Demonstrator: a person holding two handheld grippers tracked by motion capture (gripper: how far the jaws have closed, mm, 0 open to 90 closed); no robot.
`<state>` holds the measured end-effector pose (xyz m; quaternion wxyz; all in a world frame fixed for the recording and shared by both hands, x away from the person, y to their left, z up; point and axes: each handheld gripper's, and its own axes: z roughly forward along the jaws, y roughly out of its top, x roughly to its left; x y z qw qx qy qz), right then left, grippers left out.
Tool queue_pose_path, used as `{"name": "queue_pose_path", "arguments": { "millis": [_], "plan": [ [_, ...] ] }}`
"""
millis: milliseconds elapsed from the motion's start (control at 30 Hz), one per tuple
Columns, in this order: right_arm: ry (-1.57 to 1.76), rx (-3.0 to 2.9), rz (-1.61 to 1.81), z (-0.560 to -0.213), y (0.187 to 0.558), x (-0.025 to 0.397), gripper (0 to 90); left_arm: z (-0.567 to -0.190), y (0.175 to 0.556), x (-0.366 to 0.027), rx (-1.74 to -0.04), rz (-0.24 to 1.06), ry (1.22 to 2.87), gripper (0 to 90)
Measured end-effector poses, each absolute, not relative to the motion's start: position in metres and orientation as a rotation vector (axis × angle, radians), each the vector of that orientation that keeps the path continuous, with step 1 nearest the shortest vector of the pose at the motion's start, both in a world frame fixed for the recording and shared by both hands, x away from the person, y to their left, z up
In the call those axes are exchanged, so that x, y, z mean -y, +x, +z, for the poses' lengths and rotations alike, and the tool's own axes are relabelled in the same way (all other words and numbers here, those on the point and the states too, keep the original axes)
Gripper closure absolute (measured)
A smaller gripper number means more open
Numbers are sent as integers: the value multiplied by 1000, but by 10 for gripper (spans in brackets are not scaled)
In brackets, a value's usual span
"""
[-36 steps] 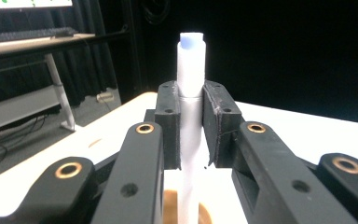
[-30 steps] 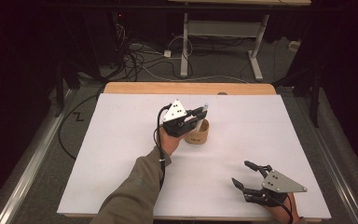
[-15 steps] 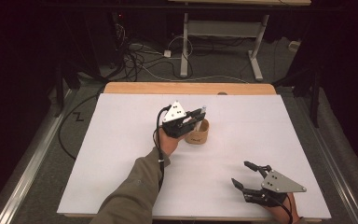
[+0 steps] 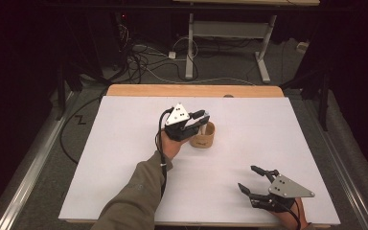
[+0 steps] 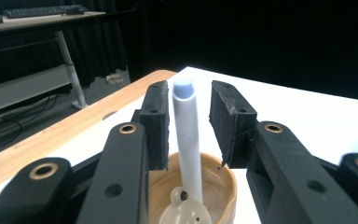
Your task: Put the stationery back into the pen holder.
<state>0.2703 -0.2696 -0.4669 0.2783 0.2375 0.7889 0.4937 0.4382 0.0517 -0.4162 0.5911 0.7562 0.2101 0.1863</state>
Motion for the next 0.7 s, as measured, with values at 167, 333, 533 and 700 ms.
{"name": "queue_pose_path", "arguments": {
  "millis": [167, 333, 533, 700],
  "plan": [
    [635, -2119, 1317, -467, 270, 269, 294, -410, 434, -54, -470, 459, 1770, 602],
    [642, -2113, 1319, -467, 270, 269, 293, -403, 430, -55, -445, 500, 1803, 555],
    [643, -2114, 1318, -467, 270, 269, 292, -399, 427, -55, -446, 529, 1819, 461],
    [645, -2109, 1319, -467, 270, 269, 292, -394, 423, -57, -430, 542, 1815, 394]
  ]
}}
